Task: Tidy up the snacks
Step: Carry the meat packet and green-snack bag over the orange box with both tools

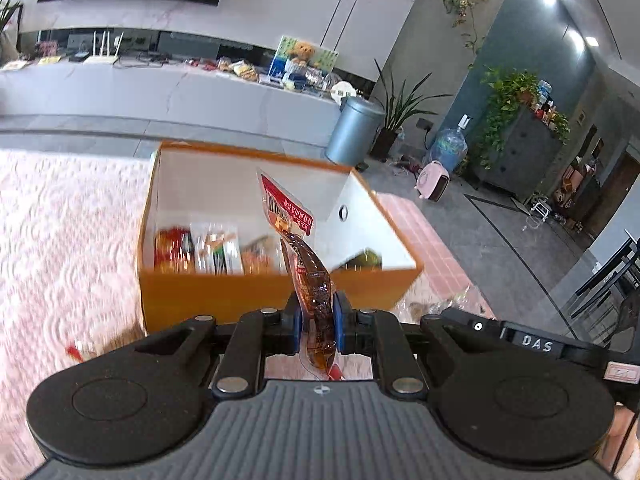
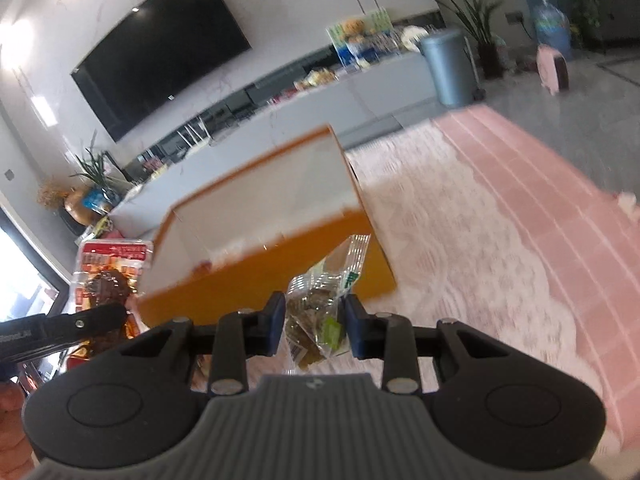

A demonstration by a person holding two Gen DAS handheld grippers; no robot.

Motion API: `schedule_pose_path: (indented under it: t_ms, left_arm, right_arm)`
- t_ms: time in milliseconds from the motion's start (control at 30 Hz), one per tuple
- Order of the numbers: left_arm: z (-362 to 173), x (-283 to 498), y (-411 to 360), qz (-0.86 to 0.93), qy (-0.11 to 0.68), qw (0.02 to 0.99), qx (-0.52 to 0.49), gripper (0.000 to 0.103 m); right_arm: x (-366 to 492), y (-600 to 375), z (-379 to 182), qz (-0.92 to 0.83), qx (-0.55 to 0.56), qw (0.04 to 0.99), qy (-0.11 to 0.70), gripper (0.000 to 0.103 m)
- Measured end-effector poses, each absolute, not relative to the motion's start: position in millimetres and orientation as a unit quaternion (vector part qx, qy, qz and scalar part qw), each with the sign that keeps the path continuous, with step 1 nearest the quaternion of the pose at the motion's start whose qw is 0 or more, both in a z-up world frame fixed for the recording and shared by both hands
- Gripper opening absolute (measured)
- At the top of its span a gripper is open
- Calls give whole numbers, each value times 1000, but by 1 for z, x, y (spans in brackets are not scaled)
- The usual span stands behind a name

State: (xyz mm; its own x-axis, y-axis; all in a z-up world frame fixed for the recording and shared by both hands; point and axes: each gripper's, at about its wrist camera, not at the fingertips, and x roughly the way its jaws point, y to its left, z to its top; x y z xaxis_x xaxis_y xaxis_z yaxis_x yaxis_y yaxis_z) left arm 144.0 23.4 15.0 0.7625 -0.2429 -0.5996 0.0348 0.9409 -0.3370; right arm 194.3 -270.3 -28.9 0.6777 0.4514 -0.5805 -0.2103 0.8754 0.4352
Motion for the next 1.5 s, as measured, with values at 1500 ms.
schedule_pose_path:
  t_ms: [1500]
  left_arm:
    - [-49, 316, 34, -33, 491, 870, -34, 36]
  right_arm:
    - [384, -130, -61, 184, -121, 869, 443, 47]
